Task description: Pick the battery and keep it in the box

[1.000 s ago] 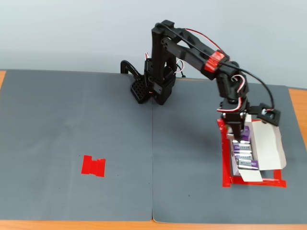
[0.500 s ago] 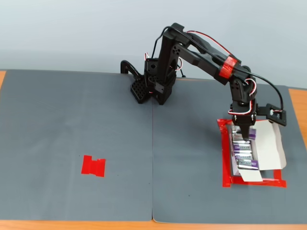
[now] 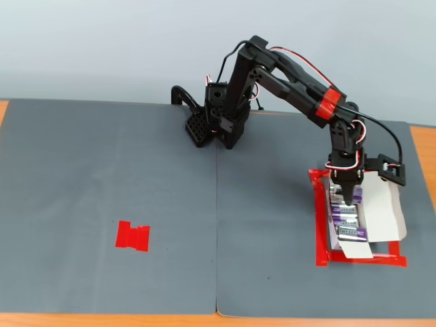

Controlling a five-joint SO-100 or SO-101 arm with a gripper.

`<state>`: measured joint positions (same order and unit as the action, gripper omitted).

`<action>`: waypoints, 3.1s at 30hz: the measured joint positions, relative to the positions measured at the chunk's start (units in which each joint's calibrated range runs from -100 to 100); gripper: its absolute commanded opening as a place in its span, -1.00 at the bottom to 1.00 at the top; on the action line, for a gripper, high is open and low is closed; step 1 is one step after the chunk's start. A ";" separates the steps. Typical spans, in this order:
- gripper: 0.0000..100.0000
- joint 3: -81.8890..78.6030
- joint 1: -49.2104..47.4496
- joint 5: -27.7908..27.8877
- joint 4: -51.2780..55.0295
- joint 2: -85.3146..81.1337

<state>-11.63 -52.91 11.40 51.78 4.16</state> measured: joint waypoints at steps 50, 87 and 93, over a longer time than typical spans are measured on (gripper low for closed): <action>-0.95 0.09 1.33 0.00 1.91 -10.96; -0.95 -41.40 43.63 -5.86 12.92 -88.19; -0.95 -55.23 48.49 -6.89 12.92 -97.45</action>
<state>-66.86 -4.42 4.52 64.70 -93.29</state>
